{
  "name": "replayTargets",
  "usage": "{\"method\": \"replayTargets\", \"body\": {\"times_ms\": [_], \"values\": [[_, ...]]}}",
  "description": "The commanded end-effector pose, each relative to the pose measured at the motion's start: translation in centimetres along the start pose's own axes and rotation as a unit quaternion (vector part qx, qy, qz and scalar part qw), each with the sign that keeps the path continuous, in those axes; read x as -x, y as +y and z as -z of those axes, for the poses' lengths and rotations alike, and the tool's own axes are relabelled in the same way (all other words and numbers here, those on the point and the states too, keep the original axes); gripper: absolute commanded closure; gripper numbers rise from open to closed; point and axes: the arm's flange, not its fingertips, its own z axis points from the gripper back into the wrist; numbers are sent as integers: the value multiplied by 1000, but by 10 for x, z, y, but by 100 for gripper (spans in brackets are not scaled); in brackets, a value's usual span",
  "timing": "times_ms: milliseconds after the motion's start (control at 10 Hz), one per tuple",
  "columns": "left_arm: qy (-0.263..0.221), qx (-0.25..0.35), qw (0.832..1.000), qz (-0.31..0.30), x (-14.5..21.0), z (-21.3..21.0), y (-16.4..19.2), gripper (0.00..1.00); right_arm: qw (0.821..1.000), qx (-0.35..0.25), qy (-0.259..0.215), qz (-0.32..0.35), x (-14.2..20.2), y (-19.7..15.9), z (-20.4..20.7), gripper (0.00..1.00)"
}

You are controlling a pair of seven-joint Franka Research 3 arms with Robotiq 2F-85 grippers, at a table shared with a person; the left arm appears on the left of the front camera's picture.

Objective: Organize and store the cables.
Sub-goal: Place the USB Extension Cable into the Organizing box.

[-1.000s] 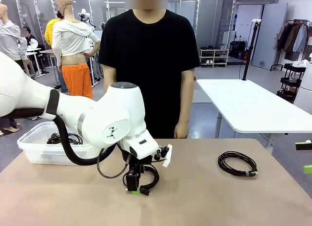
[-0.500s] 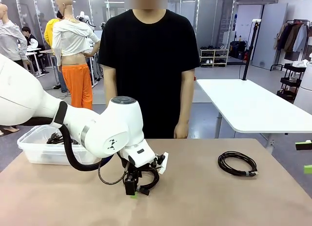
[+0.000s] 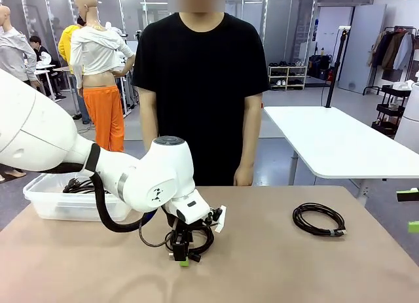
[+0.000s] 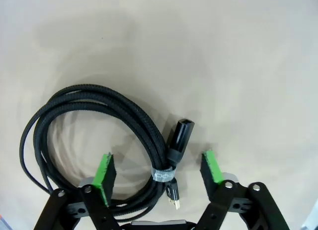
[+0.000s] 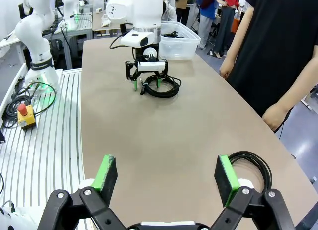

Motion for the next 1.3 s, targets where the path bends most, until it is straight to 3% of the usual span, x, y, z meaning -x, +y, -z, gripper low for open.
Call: {"method": "replayTargets", "body": {"times_ms": [0, 100, 400, 700, 900, 1200], "values": [[-12, 20, 1000, -2, 0, -5, 3, 82, 1000, 2, -7, 1, -2, -2, 1, 0], [-11, 25, 1000, -4, 2, -4, 3, 100, 1000, 2, -7, 1, -2, -2, 1, 0], [19, 41, 999, -28, 10, -22, 3, 96, 1000, 2, -7, 1, -2, -2, 1, 0], [18, 46, 999, -18, 19, -62, -3, 100, 1000, 2, -7, 1, -2, -2, 1, 0], [-3, 28, 1000, 6, 25, -94, -9, 100, 1000, 2, -7, 1, -2, -2, 1, 0], [58, -61, 996, 0, 76, -174, -12, 100, 1000, 2, -7, 1, -2, -2, 1, 0]]}}
